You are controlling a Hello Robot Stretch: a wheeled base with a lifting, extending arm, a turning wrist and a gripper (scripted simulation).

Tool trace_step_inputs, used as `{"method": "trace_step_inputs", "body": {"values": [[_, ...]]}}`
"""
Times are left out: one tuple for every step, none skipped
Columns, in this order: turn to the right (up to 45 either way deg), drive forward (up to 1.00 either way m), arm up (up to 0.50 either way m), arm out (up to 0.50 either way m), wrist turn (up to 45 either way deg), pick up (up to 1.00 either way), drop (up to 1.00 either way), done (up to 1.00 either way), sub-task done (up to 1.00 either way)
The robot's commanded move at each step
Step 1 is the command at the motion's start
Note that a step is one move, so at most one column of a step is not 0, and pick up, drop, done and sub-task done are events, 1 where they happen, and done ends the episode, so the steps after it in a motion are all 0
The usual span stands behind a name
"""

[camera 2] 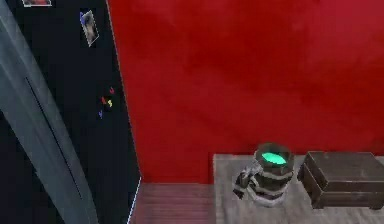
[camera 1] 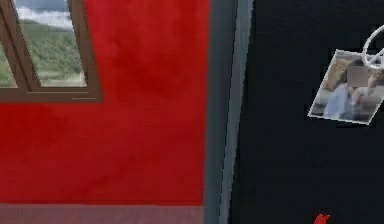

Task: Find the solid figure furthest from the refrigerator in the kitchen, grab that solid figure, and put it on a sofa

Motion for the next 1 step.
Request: {"method": "trace_step_inputs", "body": {"values": [[-45.0, 0.00, 0.00, 0.00, 0.0, 0.00, 0.00, 0.00, 0.00]]}}
